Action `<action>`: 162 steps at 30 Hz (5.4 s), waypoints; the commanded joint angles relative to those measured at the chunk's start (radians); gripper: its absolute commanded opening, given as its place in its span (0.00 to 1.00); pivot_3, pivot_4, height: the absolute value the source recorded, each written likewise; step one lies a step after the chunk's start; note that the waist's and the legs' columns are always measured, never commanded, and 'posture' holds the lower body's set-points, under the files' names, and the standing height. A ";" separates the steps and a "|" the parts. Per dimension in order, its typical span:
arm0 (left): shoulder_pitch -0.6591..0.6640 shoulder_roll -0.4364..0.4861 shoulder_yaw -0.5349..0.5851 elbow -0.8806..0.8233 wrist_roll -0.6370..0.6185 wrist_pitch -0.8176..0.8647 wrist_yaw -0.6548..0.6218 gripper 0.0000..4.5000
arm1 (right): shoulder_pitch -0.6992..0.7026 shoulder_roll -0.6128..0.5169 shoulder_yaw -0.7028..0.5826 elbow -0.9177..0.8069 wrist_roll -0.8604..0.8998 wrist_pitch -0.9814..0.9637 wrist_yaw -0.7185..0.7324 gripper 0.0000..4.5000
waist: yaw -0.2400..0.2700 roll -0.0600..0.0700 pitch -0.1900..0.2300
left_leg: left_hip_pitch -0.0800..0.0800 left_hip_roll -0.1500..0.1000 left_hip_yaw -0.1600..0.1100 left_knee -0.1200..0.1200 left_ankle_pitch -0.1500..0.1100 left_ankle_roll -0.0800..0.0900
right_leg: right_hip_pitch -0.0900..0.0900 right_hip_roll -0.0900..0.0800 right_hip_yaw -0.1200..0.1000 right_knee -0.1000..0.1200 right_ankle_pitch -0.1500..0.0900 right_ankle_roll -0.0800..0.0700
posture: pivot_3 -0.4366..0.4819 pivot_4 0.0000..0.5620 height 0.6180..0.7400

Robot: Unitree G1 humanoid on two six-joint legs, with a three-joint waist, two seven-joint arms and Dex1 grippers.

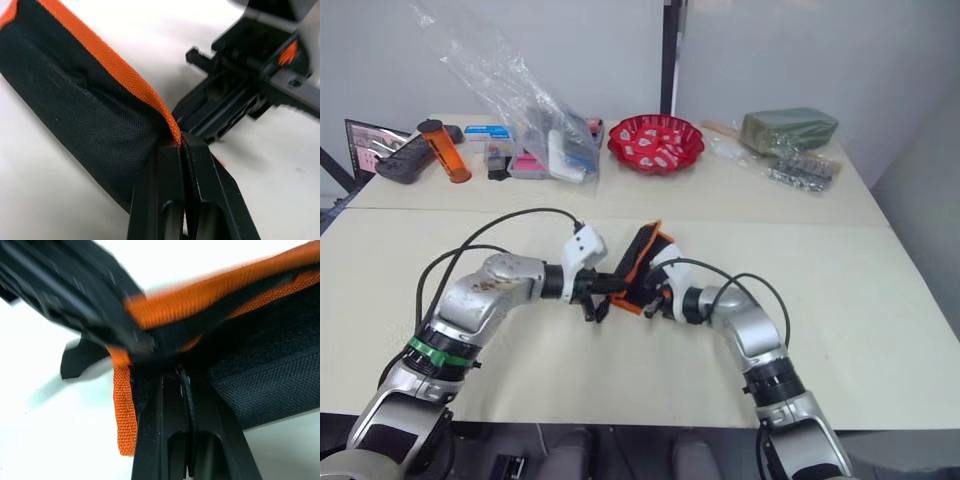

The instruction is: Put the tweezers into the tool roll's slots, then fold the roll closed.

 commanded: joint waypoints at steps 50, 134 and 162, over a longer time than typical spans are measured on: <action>0.103 -0.077 -0.046 0.129 0.162 -0.097 -0.016 0.01 | -0.192 0.010 -0.064 0.438 -0.047 -0.232 0.056 0.00 | -0.007 0.005 -0.003 | 0.005 -0.001 -0.002 0.001 0.000 0.001 | 0.007 0.000 0.000 -0.001 0.000 0.001 | 0.48 0.27 1.00; 0.347 -0.107 0.161 -0.001 -0.077 0.019 0.019 0.00 | -0.412 0.151 -0.239 1.010 -0.066 -0.535 0.019 0.00 | -0.057 0.012 -0.007 | 0.017 -0.001 -0.003 -0.010 0.000 0.000 | 0.011 0.001 0.001 0.000 -0.003 -0.004 | 0.48 0.27 1.00; 0.802 0.199 0.878 -0.377 -0.248 -0.154 0.130 0.48 | -0.008 -0.314 -0.378 0.264 0.146 -0.489 0.466 0.64 | -0.035 0.010 0.006 | 0.001 -0.002 -0.006 -0.010 -0.002 -0.002 | -0.001 -0.001 -0.002 -0.005 -0.006 -0.005 | 0.48 0.27 1.00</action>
